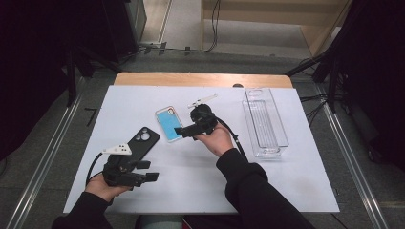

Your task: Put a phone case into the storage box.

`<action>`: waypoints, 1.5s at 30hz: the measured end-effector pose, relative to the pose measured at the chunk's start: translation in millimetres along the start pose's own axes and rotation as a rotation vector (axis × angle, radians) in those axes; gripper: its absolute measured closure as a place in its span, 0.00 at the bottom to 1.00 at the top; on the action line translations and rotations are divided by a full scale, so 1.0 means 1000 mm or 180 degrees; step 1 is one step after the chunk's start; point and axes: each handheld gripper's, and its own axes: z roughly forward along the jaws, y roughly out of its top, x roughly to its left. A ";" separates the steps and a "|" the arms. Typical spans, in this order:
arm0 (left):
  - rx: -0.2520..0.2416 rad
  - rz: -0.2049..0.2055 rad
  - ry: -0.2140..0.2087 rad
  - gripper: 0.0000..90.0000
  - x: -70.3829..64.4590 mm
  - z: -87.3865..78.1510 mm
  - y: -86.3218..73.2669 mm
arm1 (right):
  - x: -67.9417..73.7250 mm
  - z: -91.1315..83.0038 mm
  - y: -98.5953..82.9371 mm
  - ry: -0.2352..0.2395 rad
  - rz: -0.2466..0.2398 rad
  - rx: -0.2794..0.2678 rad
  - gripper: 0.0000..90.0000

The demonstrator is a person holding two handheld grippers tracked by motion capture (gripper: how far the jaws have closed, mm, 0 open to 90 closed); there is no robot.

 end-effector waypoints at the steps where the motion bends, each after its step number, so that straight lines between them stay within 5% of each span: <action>1: 0.0000 0.0000 0.0000 0.35 0.000 0.000 0.000 | 0.000 0.000 0.000 0.0000 0.0000 0.0000 0.14; 4: 0.0001 0.0006 -0.0003 0.35 0.000 0.000 0.000 | -0.001 0.007 0.005 -0.0045 -0.0019 -0.0051 0.00; 14: 0.0003 0.0011 -0.0005 0.35 0.000 -0.001 0.000 | 0.000 0.021 0.020 -0.0288 0.0071 -0.0054 0.00; 32: 0.0006 -0.0029 -0.0032 0.35 0.000 -0.001 0.001 | 0.011 0.050 0.040 -0.0355 0.0105 0.0068 0.00; 45: 0.0019 -0.0040 -0.0022 0.35 0.001 -0.002 0.001 | 0.014 0.065 0.038 -0.0384 0.0173 0.0232 0.00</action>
